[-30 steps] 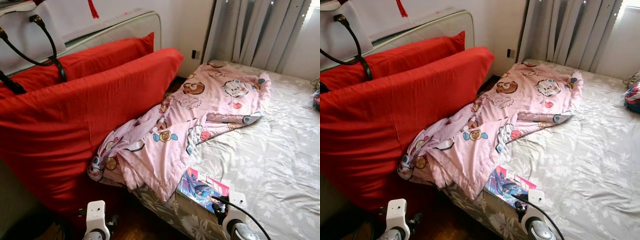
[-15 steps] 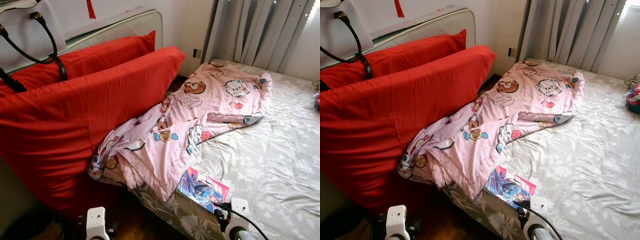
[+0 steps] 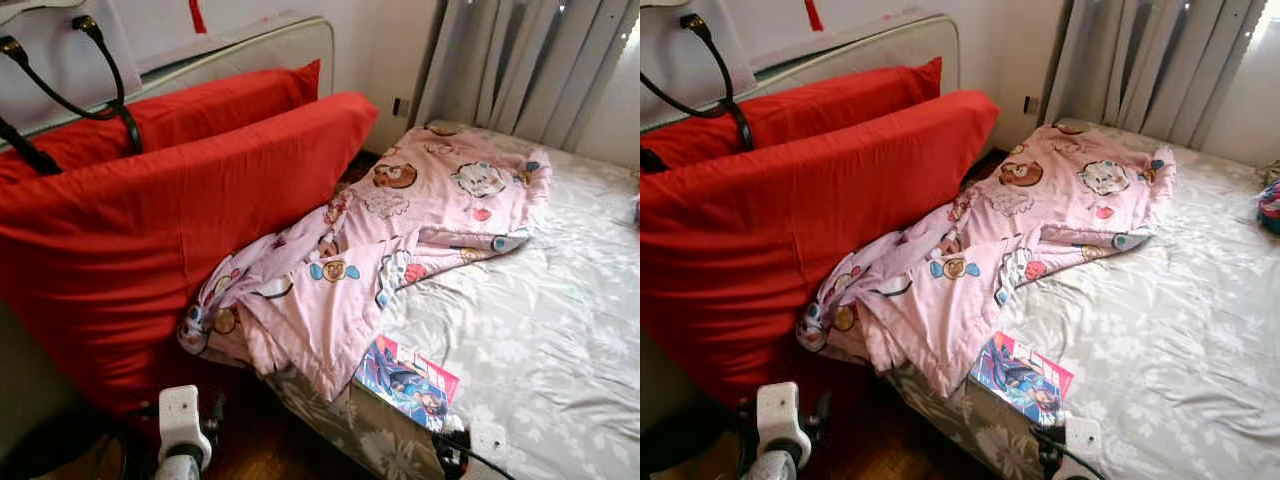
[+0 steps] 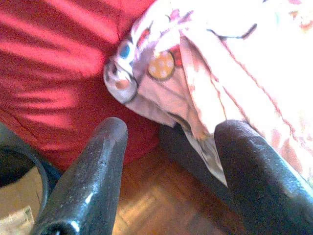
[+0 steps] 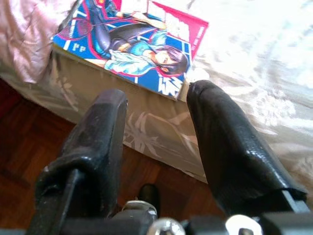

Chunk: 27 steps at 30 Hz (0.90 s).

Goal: Clean up the room

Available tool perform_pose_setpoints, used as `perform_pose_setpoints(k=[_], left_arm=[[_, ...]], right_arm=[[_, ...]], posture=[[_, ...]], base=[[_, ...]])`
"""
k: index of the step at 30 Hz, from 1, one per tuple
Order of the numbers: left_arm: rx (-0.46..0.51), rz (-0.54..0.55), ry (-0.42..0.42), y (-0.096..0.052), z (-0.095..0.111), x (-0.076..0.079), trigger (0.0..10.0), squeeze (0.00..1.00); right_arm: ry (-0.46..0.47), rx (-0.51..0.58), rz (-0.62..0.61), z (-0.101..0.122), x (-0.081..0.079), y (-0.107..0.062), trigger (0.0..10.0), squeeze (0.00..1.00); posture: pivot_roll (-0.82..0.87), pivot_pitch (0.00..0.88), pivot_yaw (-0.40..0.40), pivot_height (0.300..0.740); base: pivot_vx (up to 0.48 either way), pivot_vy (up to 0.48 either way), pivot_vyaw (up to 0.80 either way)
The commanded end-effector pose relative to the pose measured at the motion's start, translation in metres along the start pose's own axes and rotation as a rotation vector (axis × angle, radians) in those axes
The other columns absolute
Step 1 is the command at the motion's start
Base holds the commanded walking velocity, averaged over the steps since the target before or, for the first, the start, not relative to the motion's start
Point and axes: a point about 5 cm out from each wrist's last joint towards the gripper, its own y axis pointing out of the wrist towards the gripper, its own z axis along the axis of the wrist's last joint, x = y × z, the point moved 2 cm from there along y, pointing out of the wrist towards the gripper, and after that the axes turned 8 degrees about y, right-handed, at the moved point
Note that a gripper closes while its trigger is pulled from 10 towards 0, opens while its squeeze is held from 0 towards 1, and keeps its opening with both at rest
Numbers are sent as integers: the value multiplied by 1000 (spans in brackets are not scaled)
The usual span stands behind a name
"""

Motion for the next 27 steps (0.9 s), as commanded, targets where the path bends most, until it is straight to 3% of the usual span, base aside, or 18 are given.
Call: perform_pose_setpoints(k=[1,10,15,20,23,25,27], left_arm=[[34,20,-11,-4,2,-4,10000,0],[149,16,12,-13,18,-19,10000,0],[173,-2,29,-20,22,-24,10000,0],[173,-17,24,-25,23,-21,10000,0],[173,-30,12,-25,26,-13,10000,0],[183,-40,13,-23,30,-11,10000,0],[189,-34,10,-21,34,-13,10000,0]], right_arm=[[27,49,-22,1,3,-4,10000,0],[35,111,-51,-6,6,-16,10000,0],[-18,129,-20,-5,0,-18,10000,0],[-42,160,-25,-2,-1,-18,10000,0],[-148,172,26,3,-3,-17,10000,0],[-137,199,22,6,-1,-18,10000,0],[-63,246,-38,8,4,-22,10000,0]], posture=[[-41,61,-24,740],[-49,130,-4,740],[-28,155,-18,740],[-39,149,-33,740],[-44,137,-28,740],[-40,136,-20,740],[-47,132,-17,740]], base=[[0,0,0],[0,0,0],[0,0,0],[0,0,0],[0,0,0],[0,0,0],[0,0,0]])
